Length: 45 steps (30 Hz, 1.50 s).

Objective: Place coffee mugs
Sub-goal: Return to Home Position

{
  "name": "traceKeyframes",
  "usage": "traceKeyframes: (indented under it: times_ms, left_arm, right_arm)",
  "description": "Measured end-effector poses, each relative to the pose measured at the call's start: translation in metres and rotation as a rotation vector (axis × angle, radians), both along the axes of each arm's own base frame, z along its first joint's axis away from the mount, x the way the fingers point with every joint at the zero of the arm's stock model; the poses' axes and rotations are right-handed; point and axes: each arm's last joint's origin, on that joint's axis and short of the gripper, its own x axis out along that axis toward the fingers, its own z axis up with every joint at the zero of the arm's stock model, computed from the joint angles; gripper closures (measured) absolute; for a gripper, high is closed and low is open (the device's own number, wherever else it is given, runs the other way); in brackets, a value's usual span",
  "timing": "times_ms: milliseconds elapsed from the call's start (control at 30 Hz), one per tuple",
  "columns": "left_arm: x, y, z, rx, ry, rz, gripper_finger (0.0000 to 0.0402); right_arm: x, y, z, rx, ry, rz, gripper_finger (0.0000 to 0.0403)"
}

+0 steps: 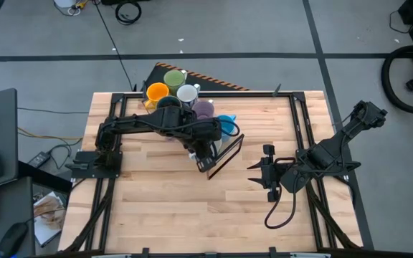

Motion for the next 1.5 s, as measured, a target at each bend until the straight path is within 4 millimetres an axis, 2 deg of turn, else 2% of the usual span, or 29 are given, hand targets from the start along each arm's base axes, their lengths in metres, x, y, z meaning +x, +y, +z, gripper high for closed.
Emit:
traceKeyframes:
  times_ms: [167,333,567,667,867,1067,1200,1367,1500]
  left_arm:
    - [-0.001,0.000,0.002,0.017,-0.007,-0.023,0.0269]
    - [-0.006,0.001,0.008,0.135,-0.028,-0.026,0.0269]
    - [-0.019,-0.005,0.024,0.240,-0.079,-0.097,0.0269]
    - [-0.027,-0.019,0.036,0.305,-0.135,-0.167,0.0269]
    - [-0.047,-0.058,0.056,0.469,-0.240,-0.288,0.0269]
    - [-0.058,-0.076,0.063,0.497,-0.276,-0.359,0.0269]
    - [-0.061,-0.082,0.064,0.497,-0.282,-0.378,0.0269]
    - [-0.063,-0.090,0.063,0.491,-0.286,-0.351,0.0269]
    - [-0.060,-0.104,0.049,0.551,-0.277,-0.339,0.0269]
  right_arm:
    - [0.000,0.000,0.000,-0.002,0.000,0.000,0.0238]
    - [-0.001,-0.001,0.002,-0.011,-0.009,-0.002,0.0238]
    - [-0.011,-0.012,0.004,-0.087,0.024,-0.034,0.0238]
    - [-0.016,-0.018,0.005,-0.074,0.000,-0.069,0.0238]
    - [-0.033,-0.031,-0.010,-0.031,-0.049,-0.070,0.0238]
    - [-0.057,-0.053,-0.017,0.087,-0.145,-0.078,0.0242]
    - [-0.073,-0.067,-0.023,0.148,-0.211,-0.084,0.0251]
    - [-0.090,-0.081,-0.042,0.203,-0.243,-0.127,0.0265]
    - [-0.100,-0.087,-0.063,0.260,-0.265,-0.150,0.0275]
